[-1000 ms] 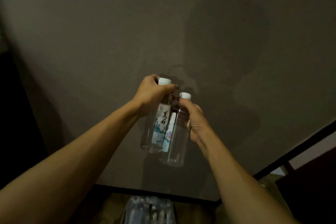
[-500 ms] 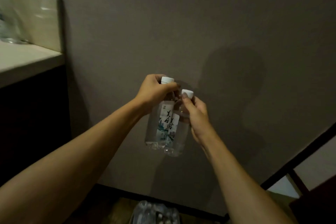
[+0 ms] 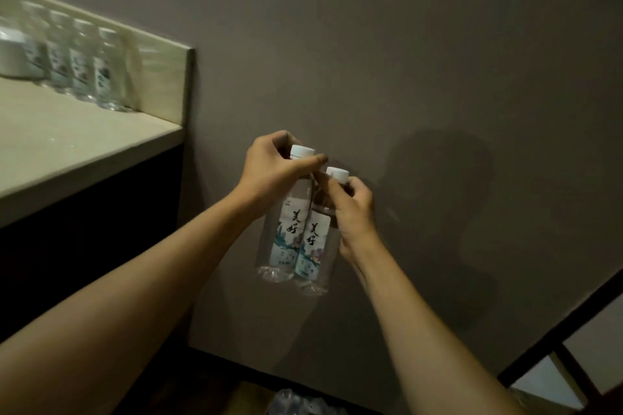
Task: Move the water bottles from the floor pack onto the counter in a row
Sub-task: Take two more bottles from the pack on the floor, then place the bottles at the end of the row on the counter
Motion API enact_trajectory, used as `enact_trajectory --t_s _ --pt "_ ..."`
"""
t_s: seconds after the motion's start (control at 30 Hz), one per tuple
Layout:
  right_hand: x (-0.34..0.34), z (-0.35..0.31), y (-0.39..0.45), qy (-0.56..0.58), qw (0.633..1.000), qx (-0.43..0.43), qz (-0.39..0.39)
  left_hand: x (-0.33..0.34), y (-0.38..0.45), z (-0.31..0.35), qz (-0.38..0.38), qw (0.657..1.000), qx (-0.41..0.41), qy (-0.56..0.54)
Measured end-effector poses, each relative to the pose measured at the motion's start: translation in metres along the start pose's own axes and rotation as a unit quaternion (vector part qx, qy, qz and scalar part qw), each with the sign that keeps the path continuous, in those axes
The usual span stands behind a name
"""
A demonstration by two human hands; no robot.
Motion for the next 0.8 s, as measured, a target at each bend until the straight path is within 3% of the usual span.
enact_trajectory --t_s 0.13,0.47,0.8 --pt "0.057 0.0 -0.007 0.025 1.0 -0.009 -0.016 -0.051 0.022 0.01 0.033 0.989 0.115 0.082" --pt "0.233 0.011 -0.024 0.045 0.997 -0.045 -0.038 -0.192 0.112 0.004 0.107 0.987 0.086 0.079" --pt "0.336 0.02 -0.035 0.036 0.997 -0.057 -0.045 -0.274 0.163 -0.01 0.105 0.985 0.101 0.089"
Point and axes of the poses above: each hand's wrist, its own y-axis towards the middle knuckle, its own x-axis out of the palm, z = x × y, the point moved 2 cm from there along y, towards the middle knuckle, and after that the axes turned 14 degrees about z, right-handed, at the moved point
